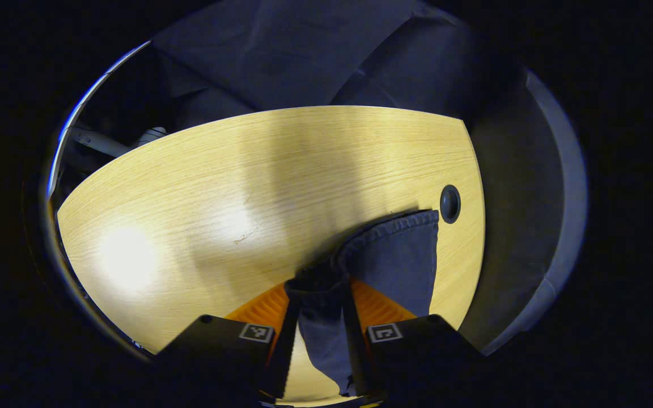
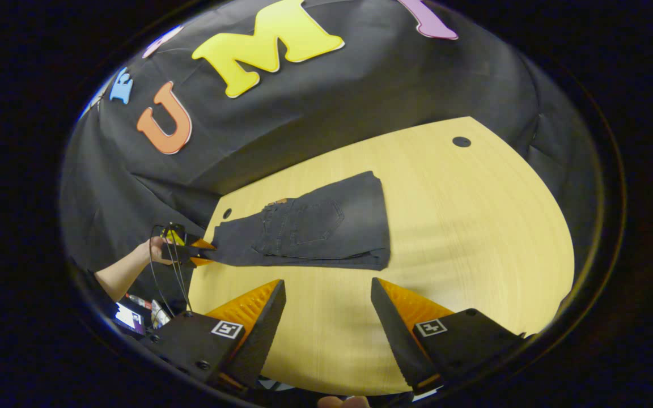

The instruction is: Grasp the waist and the cuffs of the jeans and fold them to make the two legs overlap; first hold the waist and fold one-third of the jeans toward the cuffs, then hold the cuffs and fold the remaining one-third in the same direction to finish folding.

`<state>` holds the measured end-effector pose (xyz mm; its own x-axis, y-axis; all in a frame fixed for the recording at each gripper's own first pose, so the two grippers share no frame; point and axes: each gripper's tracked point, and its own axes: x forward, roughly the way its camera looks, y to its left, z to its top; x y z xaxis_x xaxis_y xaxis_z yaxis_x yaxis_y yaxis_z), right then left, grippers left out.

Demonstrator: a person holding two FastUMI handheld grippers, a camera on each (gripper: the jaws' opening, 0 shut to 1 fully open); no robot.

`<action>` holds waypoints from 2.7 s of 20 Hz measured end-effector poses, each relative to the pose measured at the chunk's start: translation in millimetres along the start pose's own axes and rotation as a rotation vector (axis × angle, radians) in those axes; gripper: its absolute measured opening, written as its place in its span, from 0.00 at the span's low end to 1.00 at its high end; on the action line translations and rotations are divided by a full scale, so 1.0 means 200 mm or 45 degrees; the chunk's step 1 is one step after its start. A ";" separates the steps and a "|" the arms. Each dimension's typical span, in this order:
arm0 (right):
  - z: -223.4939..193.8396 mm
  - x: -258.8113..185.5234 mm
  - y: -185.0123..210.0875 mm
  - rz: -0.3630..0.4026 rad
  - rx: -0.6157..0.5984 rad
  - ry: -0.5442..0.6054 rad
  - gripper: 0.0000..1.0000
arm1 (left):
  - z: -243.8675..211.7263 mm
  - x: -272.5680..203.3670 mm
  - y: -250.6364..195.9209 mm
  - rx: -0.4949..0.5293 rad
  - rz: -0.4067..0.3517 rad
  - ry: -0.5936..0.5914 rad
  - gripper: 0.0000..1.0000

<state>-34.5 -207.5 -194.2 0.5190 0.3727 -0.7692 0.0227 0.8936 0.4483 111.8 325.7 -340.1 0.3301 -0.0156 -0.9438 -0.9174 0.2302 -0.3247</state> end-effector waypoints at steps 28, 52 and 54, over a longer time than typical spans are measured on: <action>-0.08 -0.82 -0.54 -0.404 -0.138 -0.388 0.95 | -1.98 -0.47 -0.96 1.700 -0.808 -0.574 0.08; 0.50 -0.73 -0.04 -0.226 -0.497 -0.753 0.95 | -1.82 -1.30 -0.74 1.511 -0.847 -0.806 0.98; 0.51 -0.79 0.12 -0.229 -0.524 -0.829 0.95 | -1.71 -1.58 -0.69 1.515 -0.910 -0.910 0.98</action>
<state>-28.8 -269.8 -14.7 0.9360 0.1059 -0.3357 -0.0982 0.9944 0.0400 57.1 -34.6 -18.7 0.9550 -0.0845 -0.2844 0.0531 0.9918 -0.1165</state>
